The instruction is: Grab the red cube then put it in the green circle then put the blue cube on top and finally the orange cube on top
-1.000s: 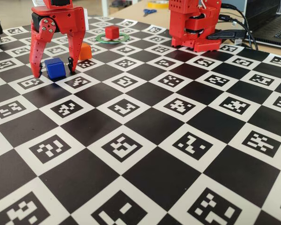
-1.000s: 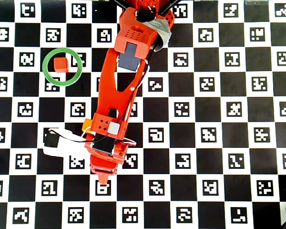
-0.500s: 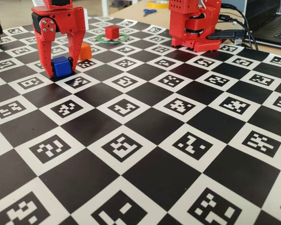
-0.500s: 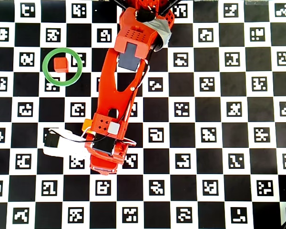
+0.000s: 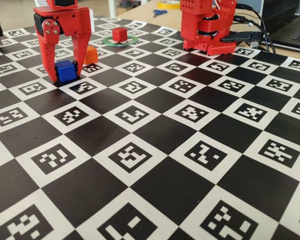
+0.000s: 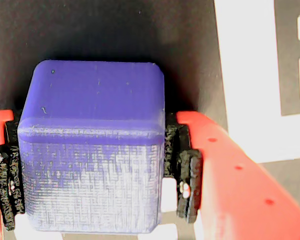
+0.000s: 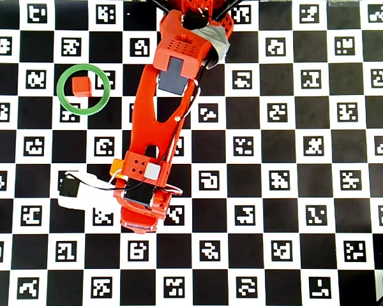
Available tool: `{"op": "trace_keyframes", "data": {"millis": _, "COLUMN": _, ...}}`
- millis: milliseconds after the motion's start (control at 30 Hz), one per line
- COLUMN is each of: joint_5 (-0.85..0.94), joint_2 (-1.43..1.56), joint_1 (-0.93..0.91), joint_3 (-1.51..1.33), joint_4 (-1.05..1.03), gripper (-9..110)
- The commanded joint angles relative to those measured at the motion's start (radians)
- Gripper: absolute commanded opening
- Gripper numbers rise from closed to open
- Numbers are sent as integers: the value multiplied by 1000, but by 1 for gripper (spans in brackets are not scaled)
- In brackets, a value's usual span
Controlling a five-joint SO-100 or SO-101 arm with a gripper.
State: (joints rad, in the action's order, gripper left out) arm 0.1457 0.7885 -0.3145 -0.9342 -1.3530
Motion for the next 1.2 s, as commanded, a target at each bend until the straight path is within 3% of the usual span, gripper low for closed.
{"op": "trace_keyframes", "data": {"millis": 0, "joint_5": -11, "joint_2": 150, "joint_1": 9, "joint_3": 32, "joint_4": -35, "gripper": 12}}
{"op": "trace_keyframes", "data": {"millis": 633, "joint_5": 101, "joint_2": 715, "joint_1": -112, "joint_3": -307, "joint_4": -147, "gripper": 10}}
{"op": "trace_keyframes", "data": {"millis": 1167, "joint_5": 463, "joint_2": 1134, "joint_1": -445, "joint_3": -761, "joint_4": -66, "gripper": 10}}
